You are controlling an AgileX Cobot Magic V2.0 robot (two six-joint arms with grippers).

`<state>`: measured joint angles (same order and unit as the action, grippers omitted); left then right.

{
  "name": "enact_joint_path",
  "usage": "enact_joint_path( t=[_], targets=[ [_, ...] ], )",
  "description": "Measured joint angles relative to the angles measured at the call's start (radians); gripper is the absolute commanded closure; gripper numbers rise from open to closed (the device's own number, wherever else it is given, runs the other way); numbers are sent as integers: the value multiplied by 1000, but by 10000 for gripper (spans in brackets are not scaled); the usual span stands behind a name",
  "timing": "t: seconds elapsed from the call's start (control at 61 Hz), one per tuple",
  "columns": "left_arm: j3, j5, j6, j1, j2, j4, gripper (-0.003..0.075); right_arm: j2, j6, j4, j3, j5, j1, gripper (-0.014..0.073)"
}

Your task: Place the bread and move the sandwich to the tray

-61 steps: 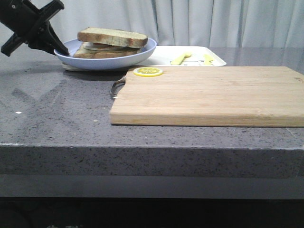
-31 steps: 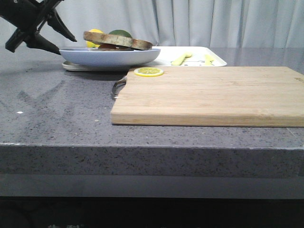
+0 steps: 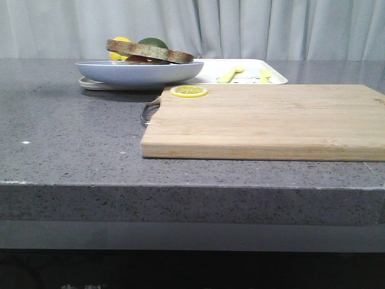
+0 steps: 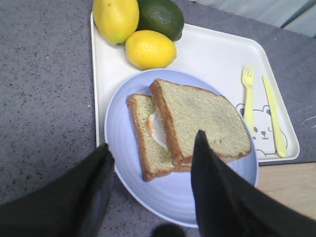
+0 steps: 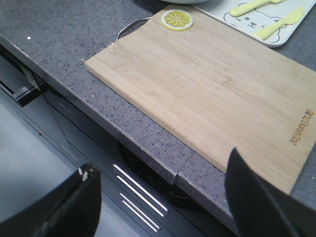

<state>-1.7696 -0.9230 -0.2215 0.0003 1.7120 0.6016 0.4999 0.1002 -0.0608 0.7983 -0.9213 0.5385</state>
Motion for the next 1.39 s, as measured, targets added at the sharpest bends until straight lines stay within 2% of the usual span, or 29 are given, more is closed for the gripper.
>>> enact_joint_path(
  t=[0.164,0.295,0.557,0.688,0.95,1.114,1.278,1.327,1.392],
  targets=[
    [181,73,-25,-63,-191,-62,360,0,0,0,0,0,0,53],
    [334,112,-44,-153,-329,-135,360,0,0,0,0,0,0,53],
    [554,115,-50,-373,-578,-271,360,0,0,0,0,0,0,53],
    [671,115,12,-444,-696,-370,360,0,0,0,0,0,0,53],
    [895,115,121,-464,-975,-543,360,0,0,0,0,0,0,53],
    [999,110,128,-464,-1163,-557,360,0,0,0,0,0,0,53],
    [1049,108,129,-464,-1262,-559,361,0,-1,0,0,0,0,55],
    [1056,108,129,-464,-1274,-559,367,0,-1,0,0,0,0,67],
    [1060,108,130,-464,-1279,-559,395,0,-1,0,0,0,0,127]
  ],
)
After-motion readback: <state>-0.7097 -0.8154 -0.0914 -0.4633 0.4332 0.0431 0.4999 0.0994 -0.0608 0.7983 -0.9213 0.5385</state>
